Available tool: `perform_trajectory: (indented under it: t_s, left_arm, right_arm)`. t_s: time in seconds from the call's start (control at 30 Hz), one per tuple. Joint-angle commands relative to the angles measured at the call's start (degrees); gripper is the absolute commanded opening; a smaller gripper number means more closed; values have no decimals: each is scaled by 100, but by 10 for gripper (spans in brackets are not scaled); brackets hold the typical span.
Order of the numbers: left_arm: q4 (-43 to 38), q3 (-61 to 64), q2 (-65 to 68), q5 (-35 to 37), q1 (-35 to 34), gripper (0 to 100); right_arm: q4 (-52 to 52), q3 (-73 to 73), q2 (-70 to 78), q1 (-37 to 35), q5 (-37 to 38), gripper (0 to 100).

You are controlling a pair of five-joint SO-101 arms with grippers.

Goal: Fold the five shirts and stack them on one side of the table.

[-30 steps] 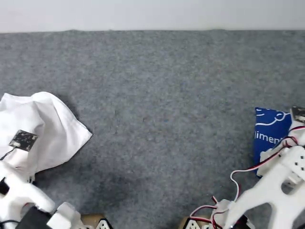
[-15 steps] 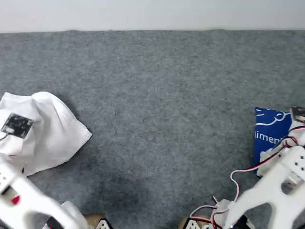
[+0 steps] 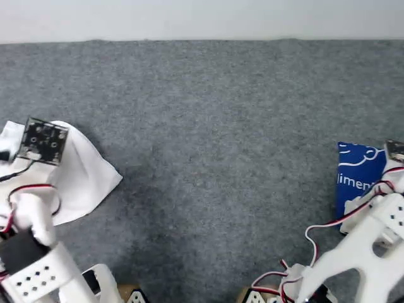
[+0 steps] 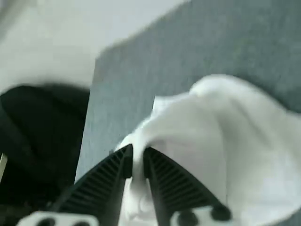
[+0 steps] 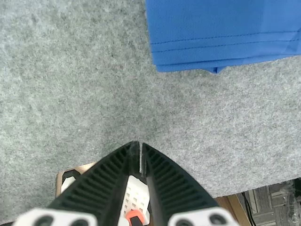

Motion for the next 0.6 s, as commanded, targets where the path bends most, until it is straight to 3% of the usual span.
perform_trajectory:
  t_s: [0.0, 0.3, 0.47, 0.57]
  left_arm:
    - [-396, -462, -141, 378, 659, 14]
    - [-809, -505, -62, 1336, 3182, 14]
    - [-967, -497, 659, 1820, 4545, 14]
    - [-1055, -497, 1284, 1697, 5363, 14]
  right_arm:
    - [189, -62, -215, -84, 53, 8]
    - [207, -62, -215, -84, 53, 8]
    - [215, -53, -215, -84, 53, 8]
    - [215, -35, -215, -84, 53, 8]
